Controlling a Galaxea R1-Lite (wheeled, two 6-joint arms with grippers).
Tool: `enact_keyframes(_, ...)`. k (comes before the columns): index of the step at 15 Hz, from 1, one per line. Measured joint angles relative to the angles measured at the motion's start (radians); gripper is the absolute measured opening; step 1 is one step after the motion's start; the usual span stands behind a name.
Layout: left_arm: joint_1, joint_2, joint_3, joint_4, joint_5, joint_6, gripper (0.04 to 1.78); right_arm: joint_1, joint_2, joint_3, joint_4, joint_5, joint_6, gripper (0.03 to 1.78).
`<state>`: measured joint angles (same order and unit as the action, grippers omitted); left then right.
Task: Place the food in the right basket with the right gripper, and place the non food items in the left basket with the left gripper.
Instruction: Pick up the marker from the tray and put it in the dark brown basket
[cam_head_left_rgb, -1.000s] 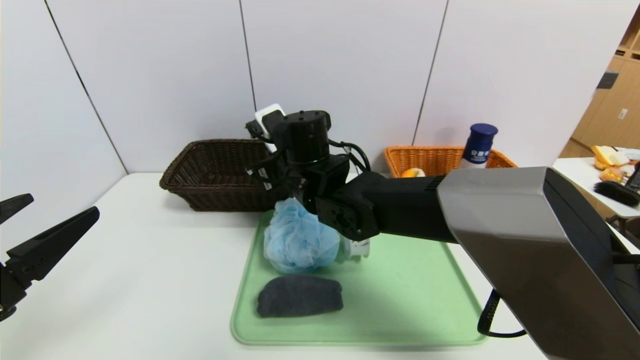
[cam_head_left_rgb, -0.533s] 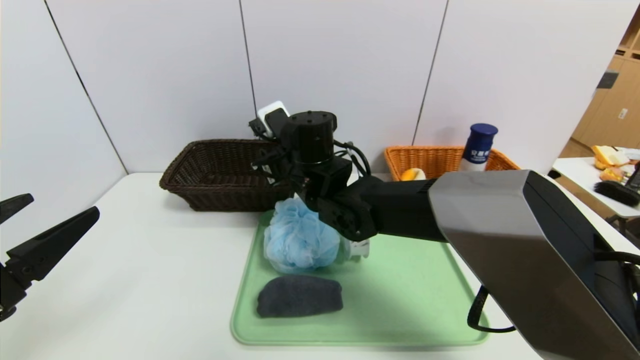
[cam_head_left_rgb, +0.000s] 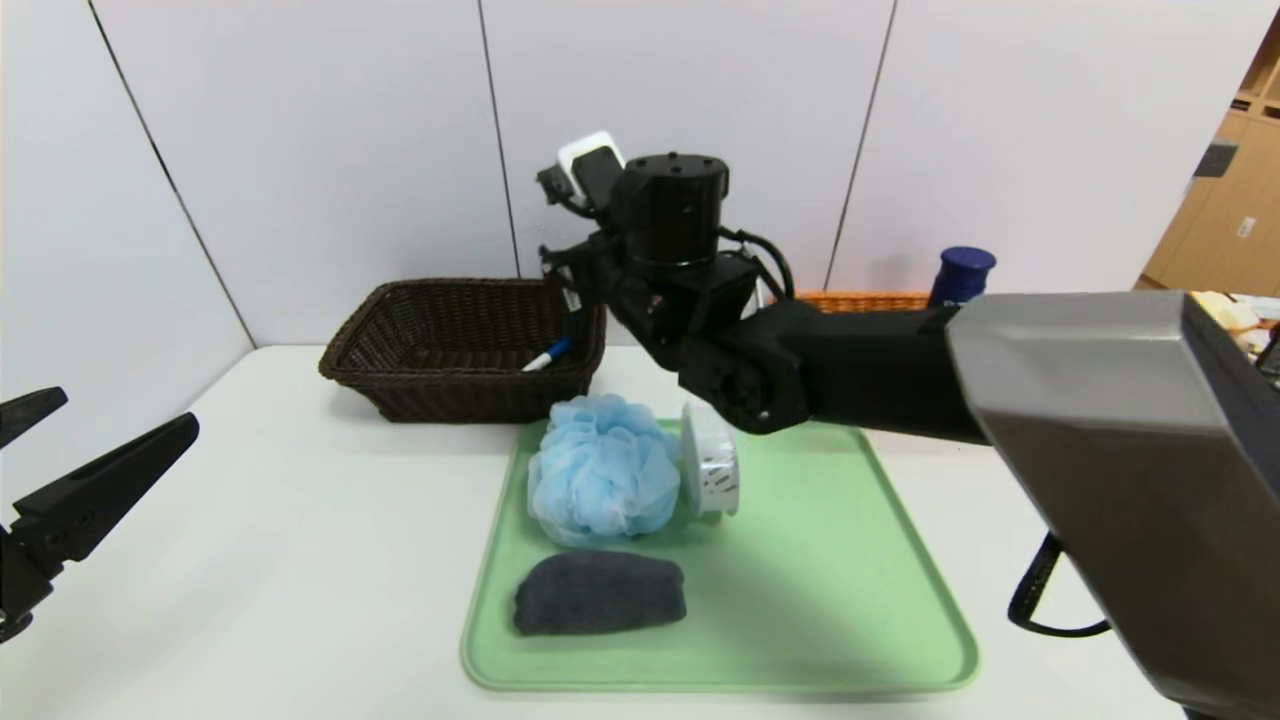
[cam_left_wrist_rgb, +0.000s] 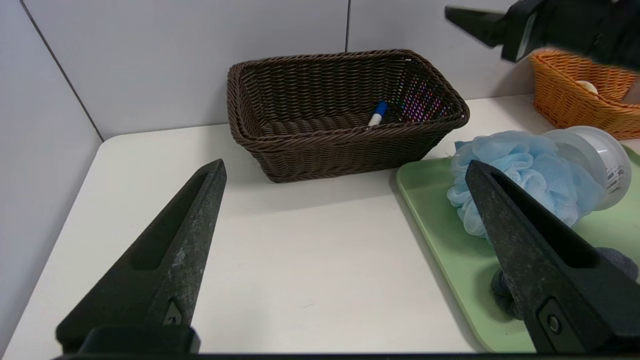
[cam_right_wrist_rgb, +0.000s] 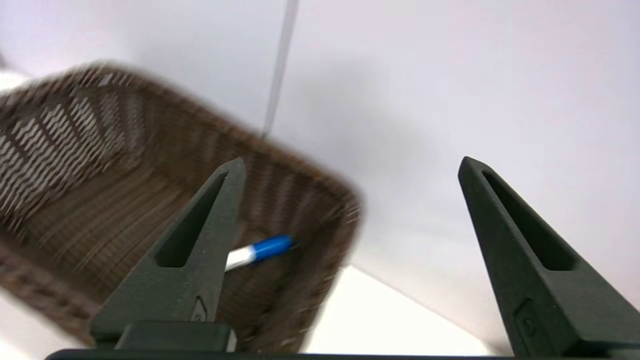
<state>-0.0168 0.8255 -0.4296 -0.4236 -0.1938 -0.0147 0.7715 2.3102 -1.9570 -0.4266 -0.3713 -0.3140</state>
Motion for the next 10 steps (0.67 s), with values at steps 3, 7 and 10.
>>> enact_keyframes(3,0.0,0.0,-0.001,0.0,0.0,-0.001,1.69,-0.051,-0.118,0.018,0.074,-0.003,-0.003,1.56)
enact_keyframes(7,0.0,0.0,-0.001,0.0,0.0,-0.002,1.69,-0.093,-0.287,0.144,0.201,-0.003,0.091,1.62)
enact_keyframes(10,0.0,0.0,0.0,0.0,0.0,-0.001,1.69,-0.099,-0.415,0.259,0.425,-0.046,0.239,1.65)
